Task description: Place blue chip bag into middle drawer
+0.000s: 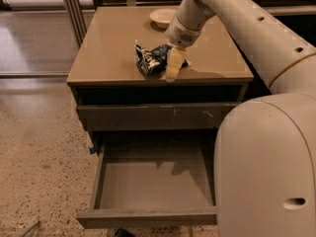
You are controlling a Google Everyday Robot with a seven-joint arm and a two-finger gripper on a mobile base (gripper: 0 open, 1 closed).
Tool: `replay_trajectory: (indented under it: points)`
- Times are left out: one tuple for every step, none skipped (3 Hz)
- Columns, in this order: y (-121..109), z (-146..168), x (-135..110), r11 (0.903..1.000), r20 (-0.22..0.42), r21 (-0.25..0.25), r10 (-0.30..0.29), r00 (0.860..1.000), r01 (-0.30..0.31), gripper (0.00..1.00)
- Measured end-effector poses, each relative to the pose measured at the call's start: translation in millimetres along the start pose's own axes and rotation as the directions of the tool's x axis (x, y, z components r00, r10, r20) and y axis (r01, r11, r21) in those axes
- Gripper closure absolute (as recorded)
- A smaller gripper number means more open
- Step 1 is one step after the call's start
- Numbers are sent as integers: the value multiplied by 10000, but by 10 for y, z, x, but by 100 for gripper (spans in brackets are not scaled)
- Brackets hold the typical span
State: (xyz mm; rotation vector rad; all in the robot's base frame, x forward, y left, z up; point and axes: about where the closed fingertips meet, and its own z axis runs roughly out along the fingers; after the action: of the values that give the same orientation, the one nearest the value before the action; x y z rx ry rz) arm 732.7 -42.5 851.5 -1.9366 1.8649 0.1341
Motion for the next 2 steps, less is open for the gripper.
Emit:
replay_trajectory:
  points:
    - [3, 57, -73, 9994, 187, -206, -280, 9994, 284, 0]
    - [-9, 56, -240, 9962, 432, -374, -770, 9961, 787, 0]
